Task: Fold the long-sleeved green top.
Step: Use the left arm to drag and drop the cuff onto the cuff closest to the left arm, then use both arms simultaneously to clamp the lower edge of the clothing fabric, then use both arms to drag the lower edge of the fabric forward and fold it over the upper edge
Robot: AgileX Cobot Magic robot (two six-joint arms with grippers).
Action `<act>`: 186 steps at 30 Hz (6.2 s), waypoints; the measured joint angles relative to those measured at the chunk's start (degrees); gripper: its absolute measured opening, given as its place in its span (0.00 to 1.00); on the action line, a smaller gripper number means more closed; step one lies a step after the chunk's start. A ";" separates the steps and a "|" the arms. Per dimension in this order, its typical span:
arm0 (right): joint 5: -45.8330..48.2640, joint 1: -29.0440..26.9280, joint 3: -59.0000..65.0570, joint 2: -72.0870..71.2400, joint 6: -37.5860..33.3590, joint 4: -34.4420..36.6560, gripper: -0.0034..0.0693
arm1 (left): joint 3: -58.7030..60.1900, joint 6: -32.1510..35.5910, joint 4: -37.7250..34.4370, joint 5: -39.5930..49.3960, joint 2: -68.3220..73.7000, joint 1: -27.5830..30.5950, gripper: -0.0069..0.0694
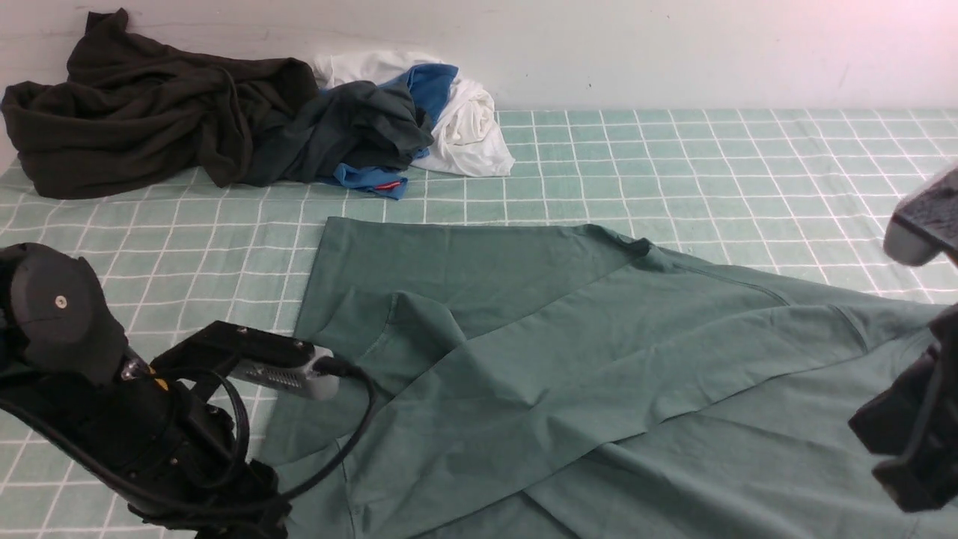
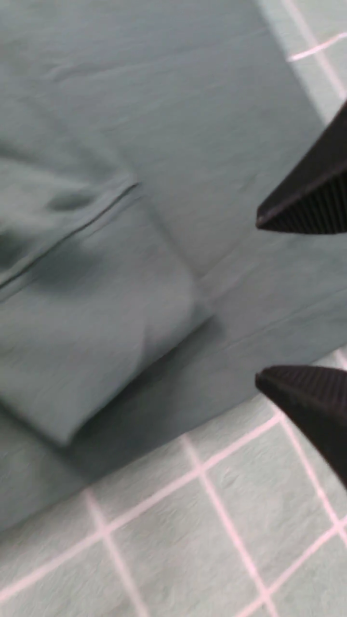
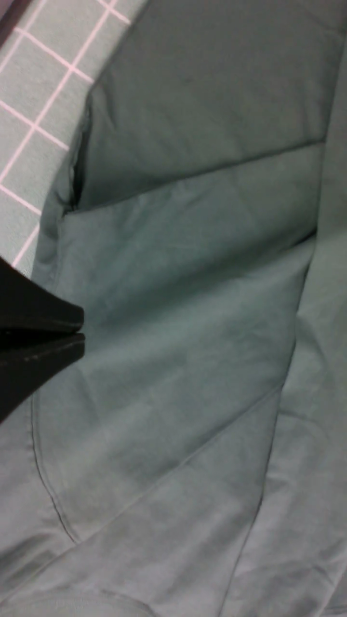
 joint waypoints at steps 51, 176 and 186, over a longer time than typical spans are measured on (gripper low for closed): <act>0.49 0.55 11.87 -11.88 -3.19 4.44 0.03 | 8.12 -2.27 25.79 -8.48 6.61 -30.74 0.41; -18.64 -7.61 5.16 16.00 -37.97 -16.38 0.05 | -20.60 -0.57 29.26 11.88 1.61 -11.13 0.11; -16.84 -18.10 -17.12 34.08 -45.45 -4.22 0.05 | -45.97 4.17 24.51 12.97 20.65 0.70 0.11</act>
